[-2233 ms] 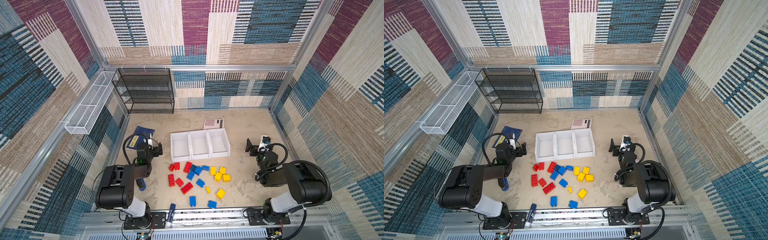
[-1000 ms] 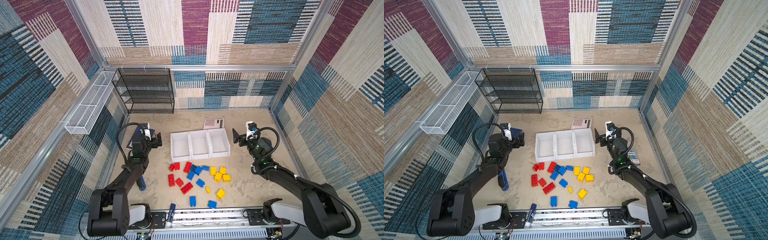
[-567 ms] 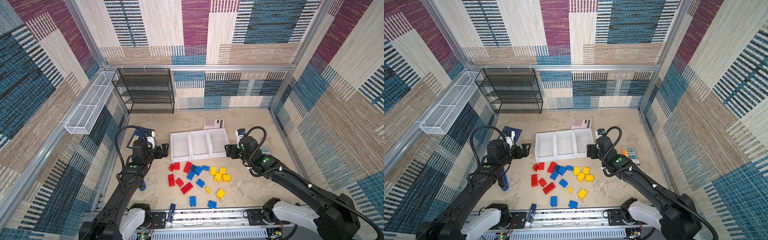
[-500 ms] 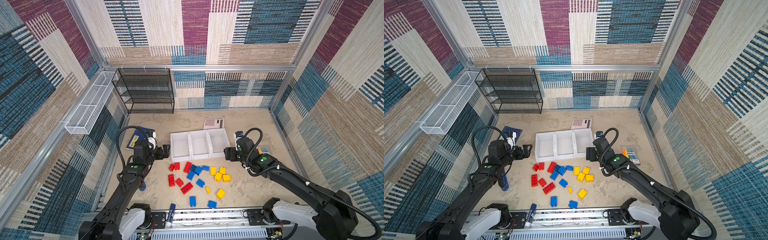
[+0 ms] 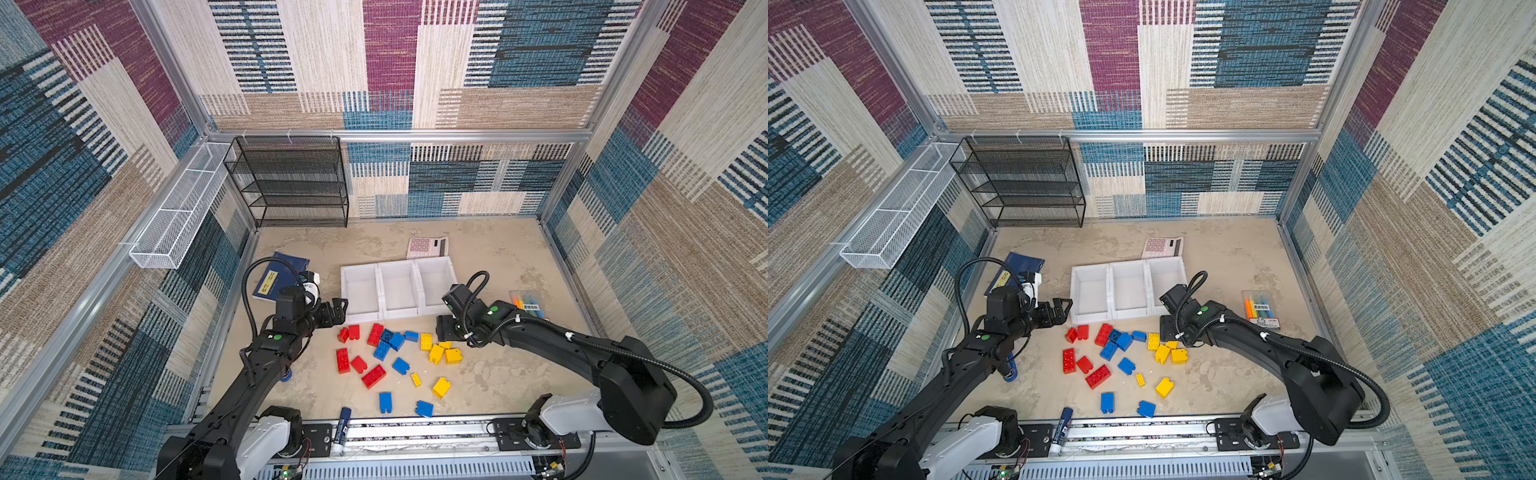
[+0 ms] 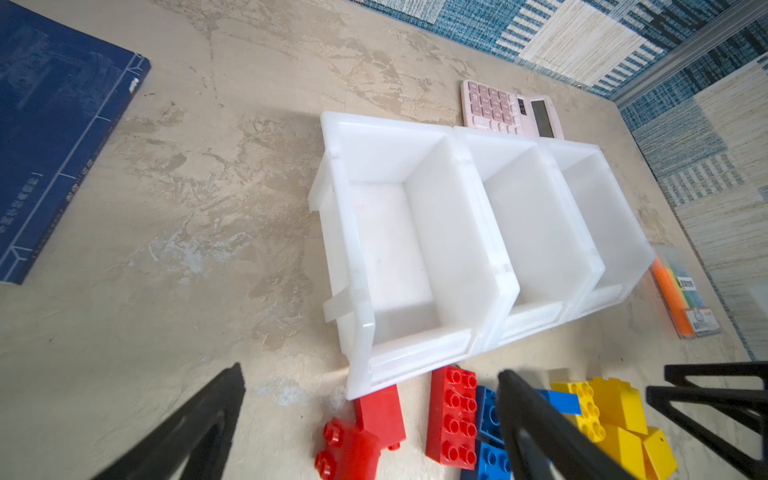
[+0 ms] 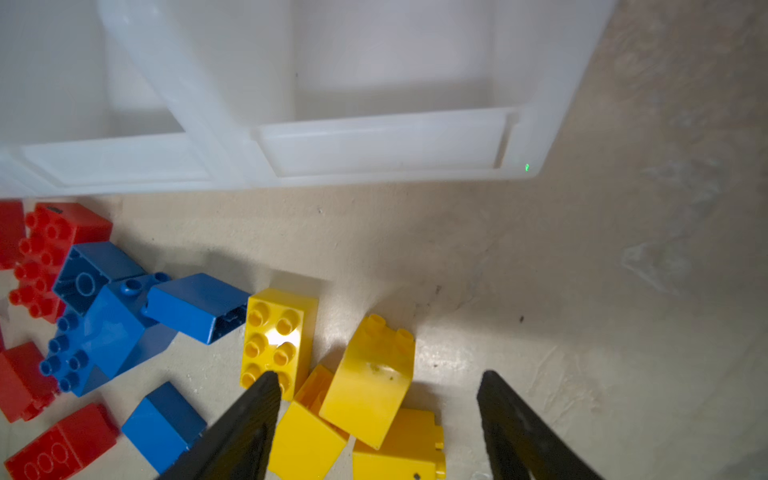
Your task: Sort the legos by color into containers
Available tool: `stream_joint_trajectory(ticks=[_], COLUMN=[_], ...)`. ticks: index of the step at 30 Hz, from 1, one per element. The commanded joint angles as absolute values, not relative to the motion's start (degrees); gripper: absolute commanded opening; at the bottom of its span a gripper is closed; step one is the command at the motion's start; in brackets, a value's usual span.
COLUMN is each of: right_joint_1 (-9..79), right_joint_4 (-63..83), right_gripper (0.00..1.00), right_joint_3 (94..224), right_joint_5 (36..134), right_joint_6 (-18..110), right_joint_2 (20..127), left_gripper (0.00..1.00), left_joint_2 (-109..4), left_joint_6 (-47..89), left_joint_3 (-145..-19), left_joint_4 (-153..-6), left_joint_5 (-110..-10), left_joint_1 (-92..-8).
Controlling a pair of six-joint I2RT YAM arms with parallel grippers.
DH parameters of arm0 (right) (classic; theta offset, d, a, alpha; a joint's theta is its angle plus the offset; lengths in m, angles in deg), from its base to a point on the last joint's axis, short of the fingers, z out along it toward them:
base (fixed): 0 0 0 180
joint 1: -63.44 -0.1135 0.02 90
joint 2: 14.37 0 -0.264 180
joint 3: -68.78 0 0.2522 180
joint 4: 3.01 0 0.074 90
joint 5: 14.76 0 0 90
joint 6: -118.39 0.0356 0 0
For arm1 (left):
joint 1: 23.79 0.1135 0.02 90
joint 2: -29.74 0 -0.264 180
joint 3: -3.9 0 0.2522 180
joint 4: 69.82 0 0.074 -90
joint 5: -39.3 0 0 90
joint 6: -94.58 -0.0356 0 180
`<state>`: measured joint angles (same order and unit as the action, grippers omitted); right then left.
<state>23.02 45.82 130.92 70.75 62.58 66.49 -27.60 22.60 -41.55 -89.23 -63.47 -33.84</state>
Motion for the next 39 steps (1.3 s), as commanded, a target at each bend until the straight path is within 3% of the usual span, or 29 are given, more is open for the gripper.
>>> stream_joint_trajectory(ticks=[1, 5, 14, 21, 28, 33, 39], right_joint_1=[22.67, 22.66, 22.58, 22.58, 23.13, 27.50, 33.24], right_joint_4=[46.63, 46.75, 47.58, 47.44, 48.67, 49.34, 45.63], right_gripper=[0.75, 0.63, 0.54, 0.40, 0.36, 0.35, 0.35], right_joint_3=[131.45, 132.78, 133.33, 133.66, 139.85, 152.35, 158.20], right_joint_5=[72.05, 72.71, 72.84, 72.74, 70.51, 67.43, 67.58], right_joint_6=[63.89, 62.94, 61.57, 60.93, 56.90, 49.41, 43.27], right_joint_2=[68.24, 70.89, 73.20, 73.79, 74.18, 77.66, 83.98], left_gripper=[0.97, 0.97, 0.95, 0.95, 0.95, 0.95, 0.99], left_joint_2=[-27.50, -28.02, -29.10, -28.19, -28.00, -27.26, -27.24], left_joint_6=[23.79, 23.62, 24.17, 24.43, 24.92, 26.93, 30.33], left_joint_3=[-40.68, -39.82, -40.63, -40.25, -40.35, -40.20, -41.32], left_joint_4=[-87.76, -87.22, -87.65, -87.89, -88.21, -88.66, -91.25], left_joint_5=[-62.56, -61.85, -62.32, -61.15, -60.64, -61.82, -60.86], left_joint_1=[-34.73, -35.15, -35.67, -35.92, -36.10, -36.36, -36.53])
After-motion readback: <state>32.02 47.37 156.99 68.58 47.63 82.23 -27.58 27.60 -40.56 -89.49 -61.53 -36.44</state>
